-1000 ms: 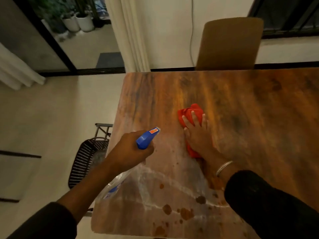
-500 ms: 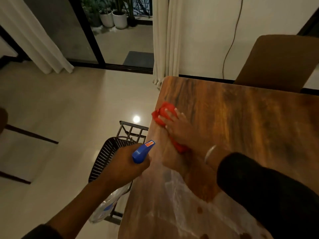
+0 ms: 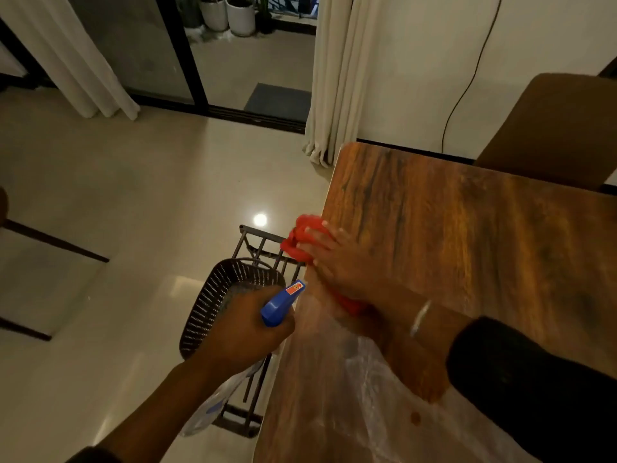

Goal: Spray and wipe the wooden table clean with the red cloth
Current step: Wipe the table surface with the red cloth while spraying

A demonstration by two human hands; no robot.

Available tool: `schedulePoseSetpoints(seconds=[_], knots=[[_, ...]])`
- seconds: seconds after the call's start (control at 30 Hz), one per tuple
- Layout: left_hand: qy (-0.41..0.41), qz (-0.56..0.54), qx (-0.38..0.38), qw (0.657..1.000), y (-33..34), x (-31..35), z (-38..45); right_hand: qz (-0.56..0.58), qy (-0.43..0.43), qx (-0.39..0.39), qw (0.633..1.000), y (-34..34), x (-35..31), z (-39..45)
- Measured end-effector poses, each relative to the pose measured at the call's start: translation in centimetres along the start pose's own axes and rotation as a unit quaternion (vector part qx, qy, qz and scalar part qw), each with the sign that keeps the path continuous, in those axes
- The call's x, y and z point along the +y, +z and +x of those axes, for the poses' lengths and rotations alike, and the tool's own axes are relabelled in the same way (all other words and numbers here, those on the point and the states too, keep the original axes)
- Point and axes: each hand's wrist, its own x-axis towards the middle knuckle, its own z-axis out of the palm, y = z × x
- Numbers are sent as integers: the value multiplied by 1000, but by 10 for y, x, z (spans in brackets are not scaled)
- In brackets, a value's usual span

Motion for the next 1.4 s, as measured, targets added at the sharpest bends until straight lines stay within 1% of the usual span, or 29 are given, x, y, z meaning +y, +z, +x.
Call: schedulePoseSetpoints(seconds=[0.07, 0.1, 0.17, 0.2, 0.27, 0.33, 0.4, 0.43, 0.5, 0.53, 0.67, 0.77, 0.83, 0.93, 1.03, 1.1, 1.17, 1.23, 1.3, 1.33, 1.4], knots=[[2, 21, 30, 999, 1, 2, -10, 37, 116, -13, 992, -8, 13, 27], [0, 32, 45, 998, 1, 2, -15, 60, 151, -6, 987, -9, 14, 34], [-12, 44, 47, 998, 1, 2, -26, 82, 168, 20, 982, -2, 8, 33], [-18, 40, 35, 998, 2, 1, -32, 93, 168, 33, 981, 0, 4, 28], [-31, 7, -14, 999, 4, -2, -47, 140, 182, 64, 971, 1, -2, 7], [-47, -20, -44, 998, 9, -4, -67, 202, 218, 99, 950, 0, -1, -22], [-32, -37, -71, 996, 17, -5, -89, 218, 254, 122, 935, -1, 6, -56], [-9, -33, -93, 995, 22, -3, -99, 206, 264, 117, 935, -1, 8, -74], [31, 3, -133, 991, 36, 1, -119, 176, 264, 92, 944, -2, 9, -111], [36, 15, -139, 990, 43, 3, -125, 164, 255, 82, 949, -1, 8, -128], [12, 19, -107, 994, 64, 2, -142, 152, 240, 61, 957, 5, -20, -181], [4, 2, -87, 996, 70, -1, -150, 160, 257, 60, 951, 7, -55, -203], [9, -14, -77, 997, 70, -3, -154, 147, 252, 42, 956, 10, -83, -215], [12, -51, -81, 995, 68, -8, -158, 121, 210, 20, 970, 18, -133, -239], [9, -72, -75, 995, 64, -15, -166, 113, 141, 15, 983, 29, -170, -269], [-4, -88, -69, 994, 62, -23, -173, 89, 74, 4, 993, 30, -168, -277], [-16, -91, -62, 994, 59, -30, -180, 71, 46, -1, 996, 24, -143, -260], [-27, -93, -54, 994, 58, -37, -185, 65, 85, -2, 994, 15, -116, -222], [-32, -97, -50, 994, 58, -42, -188, 66, 161, -12, 985, 7, -101, -184], [-36, -97, -45, 994, 58, -45, -190, 67, 194, -17, 978, 5, -101, -172], [-50, -96, -36, 994, 56, -49, -189, 72, 217, -16, 973, 7, -112, -164]])
